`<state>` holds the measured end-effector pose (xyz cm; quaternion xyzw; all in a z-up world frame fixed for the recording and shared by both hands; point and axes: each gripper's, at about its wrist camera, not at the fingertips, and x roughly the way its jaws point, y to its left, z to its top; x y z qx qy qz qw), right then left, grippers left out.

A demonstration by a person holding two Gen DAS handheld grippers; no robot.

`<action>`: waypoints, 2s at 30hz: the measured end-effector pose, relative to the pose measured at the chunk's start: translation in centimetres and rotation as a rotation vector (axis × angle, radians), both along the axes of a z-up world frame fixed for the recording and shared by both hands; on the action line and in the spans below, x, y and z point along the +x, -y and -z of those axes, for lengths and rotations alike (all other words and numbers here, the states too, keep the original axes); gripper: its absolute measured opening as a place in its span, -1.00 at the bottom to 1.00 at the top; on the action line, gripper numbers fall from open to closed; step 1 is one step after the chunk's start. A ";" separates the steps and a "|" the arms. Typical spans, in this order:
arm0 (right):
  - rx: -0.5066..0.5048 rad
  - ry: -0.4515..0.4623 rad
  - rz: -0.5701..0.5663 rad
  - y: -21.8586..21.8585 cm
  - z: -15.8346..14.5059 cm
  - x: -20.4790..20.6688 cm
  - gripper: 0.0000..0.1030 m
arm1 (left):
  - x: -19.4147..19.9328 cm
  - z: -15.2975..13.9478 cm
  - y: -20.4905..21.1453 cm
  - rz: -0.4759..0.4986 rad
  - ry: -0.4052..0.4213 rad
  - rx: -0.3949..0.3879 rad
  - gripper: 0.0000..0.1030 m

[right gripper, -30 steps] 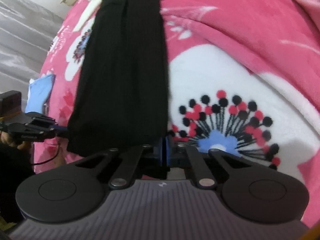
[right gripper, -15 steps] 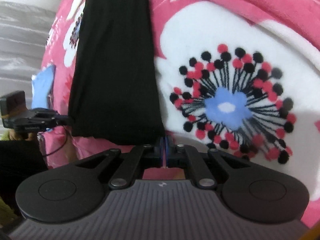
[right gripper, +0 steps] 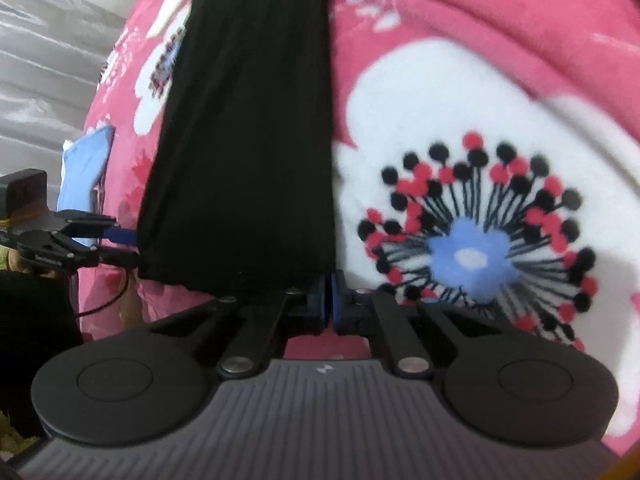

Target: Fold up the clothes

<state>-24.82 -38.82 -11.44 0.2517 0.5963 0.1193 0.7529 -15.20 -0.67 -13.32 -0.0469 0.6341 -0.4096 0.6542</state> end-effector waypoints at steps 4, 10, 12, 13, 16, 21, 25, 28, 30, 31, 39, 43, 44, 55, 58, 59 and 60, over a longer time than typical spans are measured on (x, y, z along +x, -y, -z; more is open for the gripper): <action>0.149 0.016 0.074 0.9 -2.1 -0.5 -0.98 | -0.1 -0.2 0.0 0.003 -0.006 -0.008 -0.03; 0.117 -0.131 0.030 0.4 1.4 -1.2 -0.99 | 0.6 0.1 -0.4 -0.020 -0.031 -0.012 -0.03; 0.064 -0.175 0.025 0.4 2.8 -1.4 -1.00 | 0.7 0.0 -0.5 -0.026 -0.033 -0.012 -0.03; 0.070 -0.175 0.027 0.7 2.7 -1.5 -0.95 | 0.7 0.0 -0.5 -0.025 -0.030 -0.012 -0.03; 0.083 -0.137 0.033 1.4 1.4 -1.3 -0.91 | 0.7 -0.1 -0.3 -0.025 -0.030 -0.016 -0.03; 0.093 -0.022 0.056 2.5 0.4 -0.2 -0.17 | 1.2 0.2 0.2 -0.028 -0.051 -0.038 -0.04; 0.098 0.057 0.095 3.1 0.7 1.0 -0.10 | 1.5 0.6 0.9 -0.047 -0.049 -0.046 -0.05; 0.147 0.055 0.142 3.4 2.5 1.7 -0.08 | 1.5 1.1 1.0 -0.084 -0.057 -0.048 -0.07; 0.168 0.061 0.150 3.4 3.1 1.6 -0.08 | 1.3 1.2 1.0 -0.092 -0.064 -0.054 -0.12; 0.191 0.046 0.156 3.6 3.1 1.1 -0.09 | 1.1 1.3 1.0 -0.089 -0.066 -0.056 -0.15; 0.275 -0.029 0.129 2.2 4.0 -0.7 -0.35 | 0.8 2.1 1.0 -0.082 -0.077 -0.044 -0.77; 0.277 0.051 0.112 2.2 0.7 1.5 -0.91 | 0.6 0.6 1.1 -0.068 -0.012 -0.064 -0.90; 0.279 0.078 0.110 2.2 -0.3 2.1 -0.91 | 1.1 -0.2 0.9 -0.088 -0.015 -0.093 -0.90; 0.232 0.809 0.067 4.1 -30.0 16.1 -0.92 | 16.8 -33.0 -1.9 -0.424 0.546 -0.661 -0.91; 0.209 0.965 0.013 3.1 -36.5 14.6 -0.92 | 13.8 -38.2 -3.0 -0.367 0.675 -0.702 -0.91; 0.204 0.997 -0.011 2.7 -37.8 13.7 -0.92 | 12.4 -39.0 -3.5 -0.343 0.702 -0.694 -0.91; 0.198 1.011 -0.029 2.3 -38.2 12.6 -0.92 | 11.0 -39.2 -3.8 -0.310 0.717 -0.682 -0.91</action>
